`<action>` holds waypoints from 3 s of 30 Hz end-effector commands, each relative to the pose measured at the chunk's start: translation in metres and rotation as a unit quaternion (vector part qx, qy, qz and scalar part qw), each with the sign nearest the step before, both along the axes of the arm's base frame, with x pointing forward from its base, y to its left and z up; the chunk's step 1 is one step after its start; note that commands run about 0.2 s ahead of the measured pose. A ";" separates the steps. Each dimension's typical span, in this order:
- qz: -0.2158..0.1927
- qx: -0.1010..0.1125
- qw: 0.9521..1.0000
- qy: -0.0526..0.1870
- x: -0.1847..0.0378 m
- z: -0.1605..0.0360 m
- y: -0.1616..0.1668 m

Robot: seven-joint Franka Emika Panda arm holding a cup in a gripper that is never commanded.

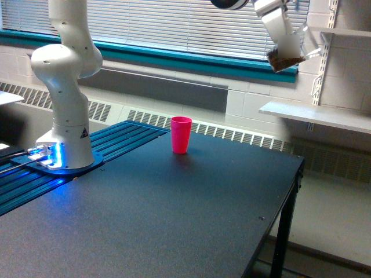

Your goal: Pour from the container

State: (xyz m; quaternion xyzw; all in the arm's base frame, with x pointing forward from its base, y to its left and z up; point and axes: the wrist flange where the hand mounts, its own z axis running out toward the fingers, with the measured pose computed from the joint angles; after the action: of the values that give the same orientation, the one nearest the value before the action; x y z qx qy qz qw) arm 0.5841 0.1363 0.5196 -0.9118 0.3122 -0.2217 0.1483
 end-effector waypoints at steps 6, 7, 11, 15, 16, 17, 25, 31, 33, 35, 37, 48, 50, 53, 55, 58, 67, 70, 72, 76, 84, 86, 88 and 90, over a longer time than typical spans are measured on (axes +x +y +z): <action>-0.028 0.004 1.000 -0.010 -0.032 0.018 0.025; -0.028 0.001 1.000 -0.008 -0.036 0.017 0.028; -0.026 -0.007 1.000 -0.003 -0.053 0.014 0.039; -0.025 -0.013 1.000 -0.001 -0.071 0.011 0.049; -0.025 -0.015 1.000 0.001 -0.075 0.010 0.051; -0.025 -0.017 1.000 0.001 -0.079 0.009 0.054; -0.024 -0.025 0.999 0.019 -0.117 -0.005 0.077; -0.023 -0.033 0.999 0.029 -0.146 -0.013 0.093; -0.023 -0.036 0.999 0.031 -0.154 -0.015 0.098; -0.023 -0.040 0.998 0.034 -0.164 -0.017 0.102; -0.023 -0.042 0.998 0.037 -0.172 -0.019 0.107; -0.022 -0.055 0.997 0.053 -0.223 -0.031 0.135; -0.022 -0.059 0.997 0.055 -0.230 -0.033 0.140; -0.021 -0.059 0.996 0.056 -0.241 -0.036 0.148; -0.019 -0.060 0.997 0.054 -0.249 -0.039 0.154; -0.016 -0.060 0.997 0.054 -0.258 -0.043 0.162; -0.018 -0.057 0.996 0.069 -0.293 -0.063 0.183; -0.023 -0.059 0.995 0.078 -0.304 -0.069 0.185; -0.026 -0.057 0.995 0.083 -0.312 -0.073 0.187; -0.035 -0.055 0.994 0.093 -0.327 -0.080 0.189; -0.052 -0.042 0.991 0.113 -0.352 -0.097 0.189; -0.055 -0.038 0.991 0.116 -0.356 -0.100 0.189; -0.059 -0.033 0.990 0.120 -0.359 -0.104 0.188; -0.061 -0.029 0.990 0.125 -0.362 -0.108 0.187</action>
State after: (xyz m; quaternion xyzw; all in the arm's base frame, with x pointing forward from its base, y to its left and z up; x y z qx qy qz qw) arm 0.2306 0.3233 0.4176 -0.9254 0.3502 -0.1324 0.0596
